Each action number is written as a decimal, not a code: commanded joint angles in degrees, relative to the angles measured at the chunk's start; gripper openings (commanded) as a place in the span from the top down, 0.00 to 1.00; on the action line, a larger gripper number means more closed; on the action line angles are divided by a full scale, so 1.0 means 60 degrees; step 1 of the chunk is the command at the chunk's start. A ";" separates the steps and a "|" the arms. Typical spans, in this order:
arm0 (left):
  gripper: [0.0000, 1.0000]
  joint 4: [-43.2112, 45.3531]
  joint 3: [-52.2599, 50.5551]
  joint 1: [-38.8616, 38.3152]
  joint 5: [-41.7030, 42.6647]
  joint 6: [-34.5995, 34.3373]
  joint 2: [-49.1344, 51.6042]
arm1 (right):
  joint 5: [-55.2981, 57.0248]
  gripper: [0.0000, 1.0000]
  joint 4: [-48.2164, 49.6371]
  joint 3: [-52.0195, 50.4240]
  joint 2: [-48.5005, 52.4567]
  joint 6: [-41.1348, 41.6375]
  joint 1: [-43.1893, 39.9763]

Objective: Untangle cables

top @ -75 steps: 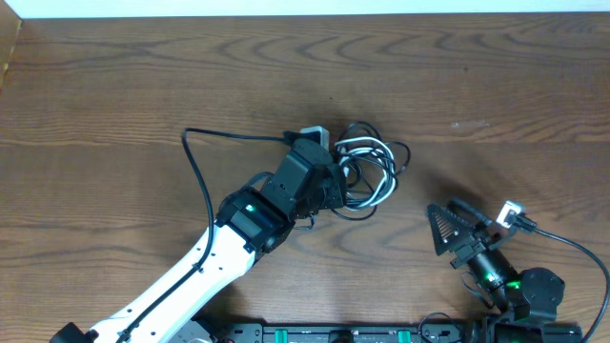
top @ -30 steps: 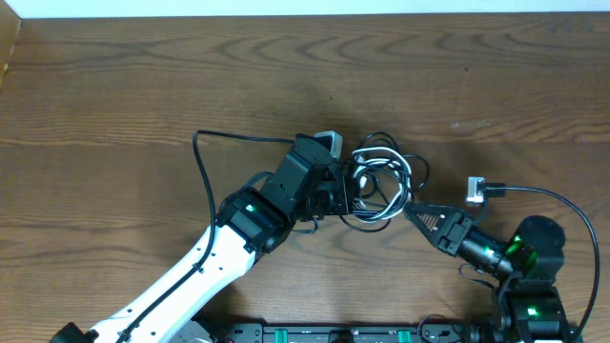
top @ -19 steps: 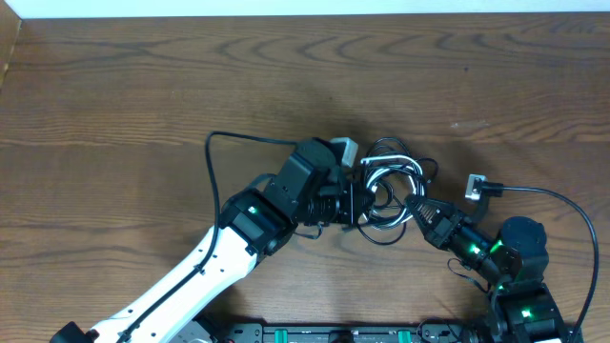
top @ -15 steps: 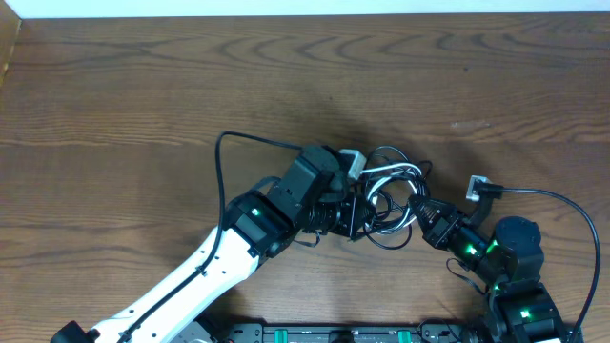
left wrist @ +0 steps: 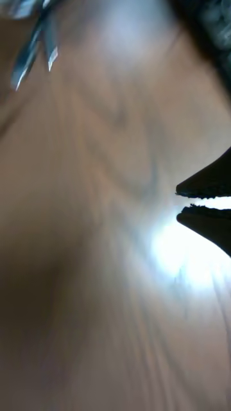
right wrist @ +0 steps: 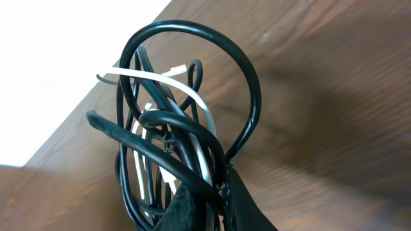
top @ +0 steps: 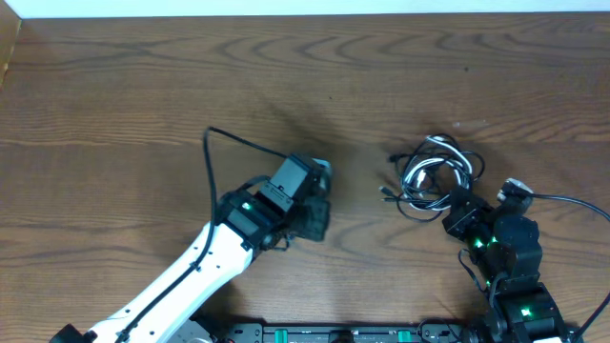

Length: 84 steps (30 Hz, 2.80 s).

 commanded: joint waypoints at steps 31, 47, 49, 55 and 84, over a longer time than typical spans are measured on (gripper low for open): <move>0.50 0.2699 0.0062 0.0033 0.2215 0.2954 -0.0066 | -0.8273 0.99 -0.1005 0.0160 -0.0058 -0.2656 -0.0018; 0.92 0.3147 0.0062 0.0117 -0.4156 0.1840 -0.0197 | -0.9307 0.99 -0.1137 0.0160 -0.0058 -0.2208 -0.0022; 0.93 0.3319 0.0062 0.0208 -0.4998 0.1566 -0.0346 | -0.9282 0.99 -0.1209 0.0160 -0.0058 -0.2208 -0.0022; 0.92 0.3916 0.0062 0.0579 -0.5727 0.0976 -0.1067 | -0.8892 0.99 -0.1260 0.0160 -0.0058 -0.2208 -0.0022; 0.01 0.1468 0.0062 0.0688 0.0845 0.0576 -0.1461 | -0.6859 0.99 -0.1173 0.0160 -0.0058 -0.1206 -0.0022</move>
